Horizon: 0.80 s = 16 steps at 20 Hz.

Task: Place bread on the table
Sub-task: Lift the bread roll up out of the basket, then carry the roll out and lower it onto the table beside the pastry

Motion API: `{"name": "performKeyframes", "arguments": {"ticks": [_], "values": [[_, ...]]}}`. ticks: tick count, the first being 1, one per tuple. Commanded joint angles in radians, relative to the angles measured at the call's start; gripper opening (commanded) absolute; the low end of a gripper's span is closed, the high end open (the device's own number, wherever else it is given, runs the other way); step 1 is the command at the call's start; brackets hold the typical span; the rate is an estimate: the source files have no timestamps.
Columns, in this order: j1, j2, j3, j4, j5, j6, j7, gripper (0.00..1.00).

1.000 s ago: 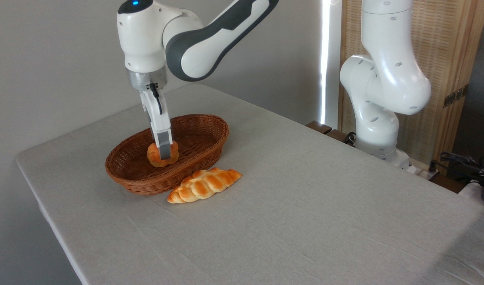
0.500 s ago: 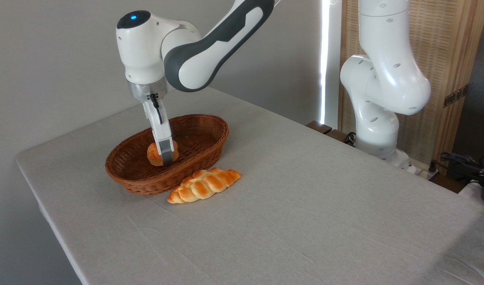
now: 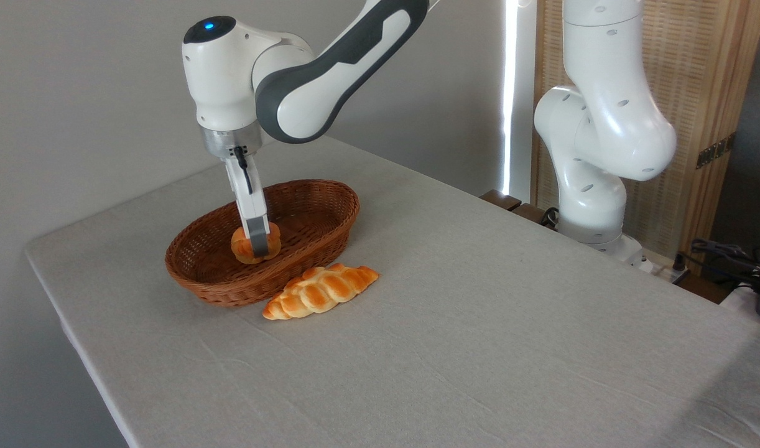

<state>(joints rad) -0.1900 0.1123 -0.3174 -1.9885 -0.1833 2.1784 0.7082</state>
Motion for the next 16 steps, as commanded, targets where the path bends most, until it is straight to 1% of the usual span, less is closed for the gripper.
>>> {"name": "performKeyframes", "arguments": {"ticks": [1,4,5,6,7,8,10,12,14,15,16], "values": [[-0.002,0.003,0.006,-0.003,0.016,0.021,0.007,0.28],[-0.002,-0.013,0.006,0.005,0.008,0.015,-0.001,0.29],[0.000,-0.029,0.007,0.007,0.008,0.012,-0.006,0.30],[0.000,-0.045,0.014,0.008,0.007,0.011,-0.019,0.35],[0.003,-0.068,0.018,0.008,-0.001,0.009,-0.035,0.37],[0.010,-0.089,0.021,0.008,-0.016,0.009,-0.044,0.37],[0.010,-0.134,0.079,0.008,-0.045,-0.017,-0.046,0.37],[0.010,-0.164,0.125,0.008,-0.045,-0.084,-0.035,0.37],[0.010,-0.174,0.165,0.008,-0.038,-0.107,-0.035,0.37],[0.010,-0.174,0.196,0.008,-0.036,-0.109,-0.035,0.37],[0.010,-0.174,0.233,0.007,-0.035,-0.109,-0.036,0.39]]}}
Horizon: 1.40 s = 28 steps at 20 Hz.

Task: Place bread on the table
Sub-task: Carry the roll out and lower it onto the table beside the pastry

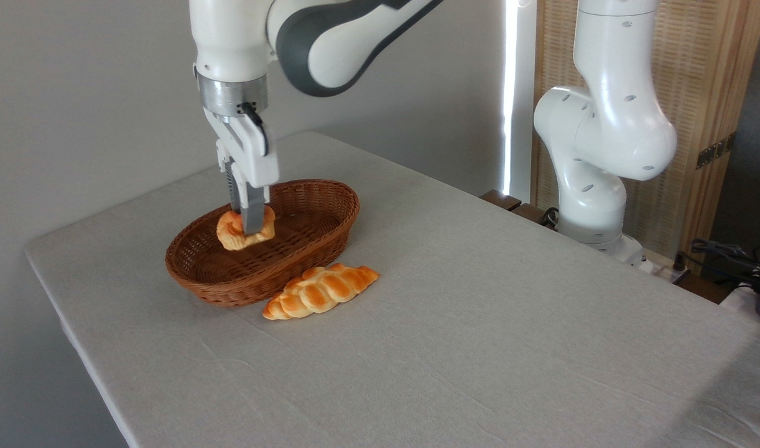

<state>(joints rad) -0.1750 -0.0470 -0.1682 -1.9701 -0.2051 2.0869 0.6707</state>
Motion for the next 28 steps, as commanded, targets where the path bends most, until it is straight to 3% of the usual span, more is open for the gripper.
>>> {"name": "performKeyframes", "arguments": {"ticks": [1,2,3,4,5,6,8,16,26,28], "values": [[-0.005,-0.014,0.099,-0.012,-0.013,-0.018,0.001,0.45],[-0.003,-0.007,0.122,-0.013,-0.011,-0.018,0.004,0.56],[-0.003,-0.004,0.134,-0.013,-0.007,-0.016,0.006,0.56],[-0.003,0.004,0.165,-0.013,0.028,-0.016,0.010,0.59],[-0.003,0.012,0.176,-0.013,0.048,-0.016,0.013,0.67],[-0.003,0.025,0.188,-0.018,0.082,-0.016,0.013,0.90],[-0.001,0.048,0.223,-0.019,0.096,-0.015,0.015,1.00],[-0.003,0.070,0.228,-0.016,0.098,-0.016,0.040,1.00],[-0.012,0.027,0.216,0.040,0.102,-0.022,0.055,1.00],[-0.015,0.027,0.211,0.045,0.165,-0.062,0.026,1.00]]}}
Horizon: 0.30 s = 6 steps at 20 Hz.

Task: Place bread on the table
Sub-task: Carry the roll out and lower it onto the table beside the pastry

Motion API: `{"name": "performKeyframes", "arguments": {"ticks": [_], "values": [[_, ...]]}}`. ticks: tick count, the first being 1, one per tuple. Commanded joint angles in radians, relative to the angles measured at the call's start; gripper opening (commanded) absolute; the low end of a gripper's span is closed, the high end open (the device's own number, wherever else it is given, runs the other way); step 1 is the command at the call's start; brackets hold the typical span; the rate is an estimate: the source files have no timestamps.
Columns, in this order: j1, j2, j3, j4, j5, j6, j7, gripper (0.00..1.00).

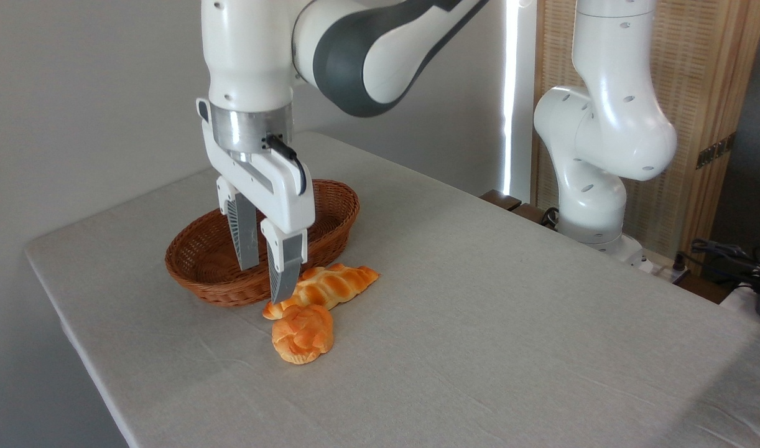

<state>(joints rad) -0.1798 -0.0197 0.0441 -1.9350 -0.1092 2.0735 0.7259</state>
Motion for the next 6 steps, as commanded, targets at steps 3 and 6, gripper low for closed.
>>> {"name": "performKeyframes", "arguments": {"ticks": [3,6], "values": [[-0.010,0.001,-0.026,0.022,0.147,-0.055,-0.149,1.00],[-0.009,0.003,-0.023,0.021,0.148,-0.072,-0.186,1.00]]}}
